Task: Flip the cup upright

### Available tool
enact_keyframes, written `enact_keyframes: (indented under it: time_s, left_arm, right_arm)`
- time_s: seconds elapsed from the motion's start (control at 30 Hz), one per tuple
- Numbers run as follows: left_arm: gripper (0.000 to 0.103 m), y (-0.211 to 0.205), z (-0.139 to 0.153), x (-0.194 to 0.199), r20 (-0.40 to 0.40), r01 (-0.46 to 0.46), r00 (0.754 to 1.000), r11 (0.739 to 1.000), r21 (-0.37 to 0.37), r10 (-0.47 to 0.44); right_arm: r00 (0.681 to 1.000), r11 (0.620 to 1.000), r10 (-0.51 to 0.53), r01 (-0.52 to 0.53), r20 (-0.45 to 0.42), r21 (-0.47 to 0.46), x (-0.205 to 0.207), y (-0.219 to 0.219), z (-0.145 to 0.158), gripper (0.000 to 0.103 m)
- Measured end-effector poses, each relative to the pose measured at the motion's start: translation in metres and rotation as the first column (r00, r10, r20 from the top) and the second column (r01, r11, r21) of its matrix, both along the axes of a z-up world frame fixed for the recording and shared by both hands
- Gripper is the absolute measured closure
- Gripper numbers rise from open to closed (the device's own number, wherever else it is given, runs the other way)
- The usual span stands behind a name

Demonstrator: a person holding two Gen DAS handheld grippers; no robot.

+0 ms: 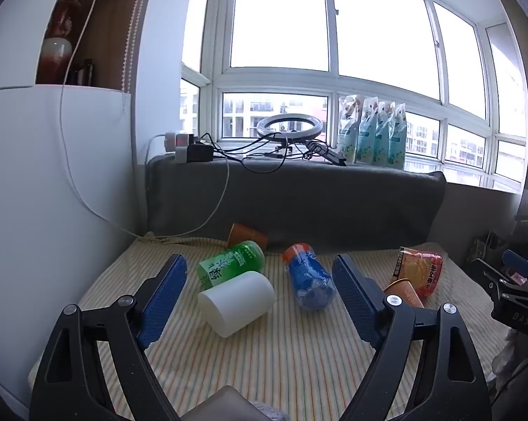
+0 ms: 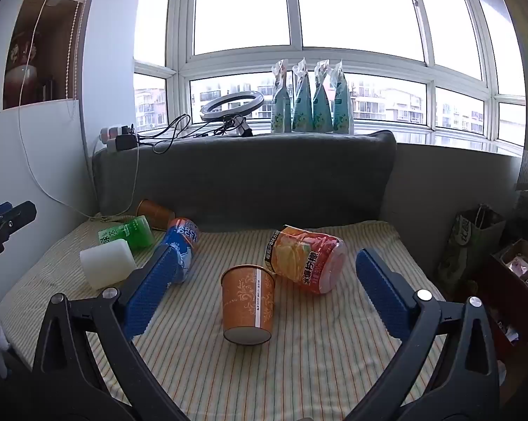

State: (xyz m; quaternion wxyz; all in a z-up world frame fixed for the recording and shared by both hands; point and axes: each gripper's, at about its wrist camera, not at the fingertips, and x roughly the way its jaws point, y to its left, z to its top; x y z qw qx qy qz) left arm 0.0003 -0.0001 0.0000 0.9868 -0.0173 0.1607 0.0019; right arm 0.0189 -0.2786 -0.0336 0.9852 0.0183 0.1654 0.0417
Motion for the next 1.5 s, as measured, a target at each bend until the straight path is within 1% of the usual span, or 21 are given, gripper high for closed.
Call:
enact_keyframes:
  time_s: [0.4,1.5]
  left_arm:
    - [0.018,-0.0024,0.0009,0.0005,0.007,-0.005,1.000,1.000,0.001,0.005]
    - [0.018,0.0024,0.0007,-0.0023,0.005,-0.006,1.000,1.000,-0.007,0.006]
  right_arm:
    - [1.000,1.000,0.001,-0.001,0.014,-0.005,-0.0030,-0.0015,0.0054,0.000]
    - [1.000,1.000,-0.005,0.005,0.008,0.003,-0.0027,-0.0011,0.0019,0.000]
